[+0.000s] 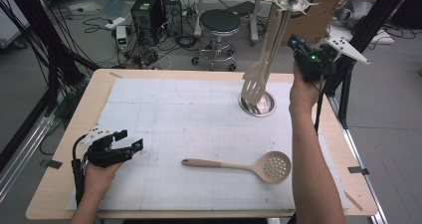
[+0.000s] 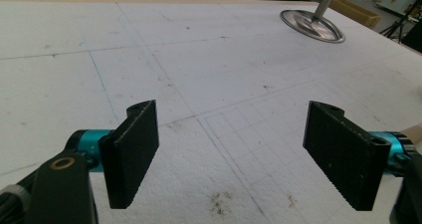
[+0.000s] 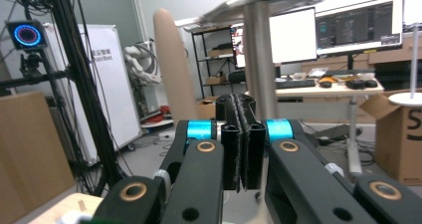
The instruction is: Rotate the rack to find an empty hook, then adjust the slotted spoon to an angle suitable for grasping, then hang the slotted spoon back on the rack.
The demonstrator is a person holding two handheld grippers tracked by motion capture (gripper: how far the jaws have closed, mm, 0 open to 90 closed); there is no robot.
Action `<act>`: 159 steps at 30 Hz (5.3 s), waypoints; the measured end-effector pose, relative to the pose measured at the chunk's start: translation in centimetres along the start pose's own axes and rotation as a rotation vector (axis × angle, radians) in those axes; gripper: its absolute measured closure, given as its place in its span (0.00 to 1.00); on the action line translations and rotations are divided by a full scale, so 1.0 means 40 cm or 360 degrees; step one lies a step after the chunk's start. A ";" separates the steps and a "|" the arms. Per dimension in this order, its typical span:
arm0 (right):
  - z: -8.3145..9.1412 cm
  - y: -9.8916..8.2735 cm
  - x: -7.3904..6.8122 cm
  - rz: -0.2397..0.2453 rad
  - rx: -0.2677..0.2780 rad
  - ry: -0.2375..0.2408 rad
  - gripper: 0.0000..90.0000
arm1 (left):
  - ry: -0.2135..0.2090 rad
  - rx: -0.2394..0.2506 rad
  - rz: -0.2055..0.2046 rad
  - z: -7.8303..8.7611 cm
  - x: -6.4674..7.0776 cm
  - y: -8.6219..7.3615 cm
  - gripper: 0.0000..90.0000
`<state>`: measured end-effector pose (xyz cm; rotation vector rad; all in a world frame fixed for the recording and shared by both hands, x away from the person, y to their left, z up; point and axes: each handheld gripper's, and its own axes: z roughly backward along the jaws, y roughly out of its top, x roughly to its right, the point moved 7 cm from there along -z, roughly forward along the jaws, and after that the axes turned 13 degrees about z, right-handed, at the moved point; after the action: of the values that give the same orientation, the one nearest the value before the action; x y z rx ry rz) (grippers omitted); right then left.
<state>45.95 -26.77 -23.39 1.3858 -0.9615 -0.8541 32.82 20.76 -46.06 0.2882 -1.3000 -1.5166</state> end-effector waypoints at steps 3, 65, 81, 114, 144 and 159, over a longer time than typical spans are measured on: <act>0.021 -0.011 0.006 -0.0003 -0.0017 0.0033 0.94 | -0.0002 -0.0003 -0.0004 -0.004 0.001 -0.001 0.25; 0.260 -0.506 -0.545 0.0141 -0.0799 0.1125 1.00 | -0.0052 -0.0009 -0.0045 -0.032 0.026 0.011 0.26; 0.243 -0.644 -0.663 0.0186 -0.1241 0.1349 1.00 | -0.0067 -0.0011 -0.0060 -0.039 0.036 0.011 0.26; 0.054 -0.654 -0.343 -0.0331 -0.1425 0.0407 1.00 | -0.0069 -0.0013 -0.0060 -0.039 0.038 0.010 0.26; 0.153 -0.620 -0.261 -0.0158 -0.1618 0.0505 0.68 | -0.0068 -0.0028 -0.0067 -0.040 0.038 0.006 0.26; 0.172 -0.652 -0.275 0.0090 -0.1494 0.0450 0.79 | -0.0060 -0.0033 -0.0072 -0.041 0.041 0.004 0.26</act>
<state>36.90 -20.03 -50.26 0.6291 -0.2848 -0.8680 33.44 18.53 -45.87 0.2786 -1.3144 -1.5793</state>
